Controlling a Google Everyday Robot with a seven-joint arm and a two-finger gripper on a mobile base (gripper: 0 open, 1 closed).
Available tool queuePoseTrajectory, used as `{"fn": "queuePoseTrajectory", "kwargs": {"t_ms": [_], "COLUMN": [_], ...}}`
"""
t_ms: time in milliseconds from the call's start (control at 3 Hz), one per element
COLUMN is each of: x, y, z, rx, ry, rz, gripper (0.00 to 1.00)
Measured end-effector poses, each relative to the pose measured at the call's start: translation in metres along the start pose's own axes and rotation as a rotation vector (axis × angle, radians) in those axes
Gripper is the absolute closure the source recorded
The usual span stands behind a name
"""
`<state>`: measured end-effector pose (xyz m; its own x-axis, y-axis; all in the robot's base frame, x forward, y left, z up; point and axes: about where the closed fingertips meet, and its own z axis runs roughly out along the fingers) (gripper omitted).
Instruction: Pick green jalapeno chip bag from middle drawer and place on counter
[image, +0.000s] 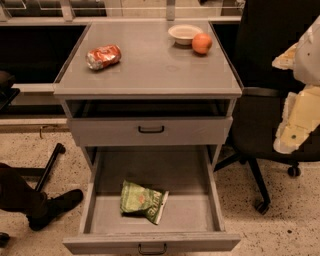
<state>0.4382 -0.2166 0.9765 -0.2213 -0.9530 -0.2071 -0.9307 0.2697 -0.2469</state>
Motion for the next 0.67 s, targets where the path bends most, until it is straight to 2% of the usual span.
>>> {"fn": "queuePoseTrajectory", "kwargs": {"t_ms": [333, 667], "x": [0.0, -0.007], "y": [0.0, 0.003], "z": [0.0, 0.039], "rx": [0.0, -0.058], "ry": [0.0, -0.05], "rz": [0.0, -0.004], "gripper": [0.0, 0.0]}}
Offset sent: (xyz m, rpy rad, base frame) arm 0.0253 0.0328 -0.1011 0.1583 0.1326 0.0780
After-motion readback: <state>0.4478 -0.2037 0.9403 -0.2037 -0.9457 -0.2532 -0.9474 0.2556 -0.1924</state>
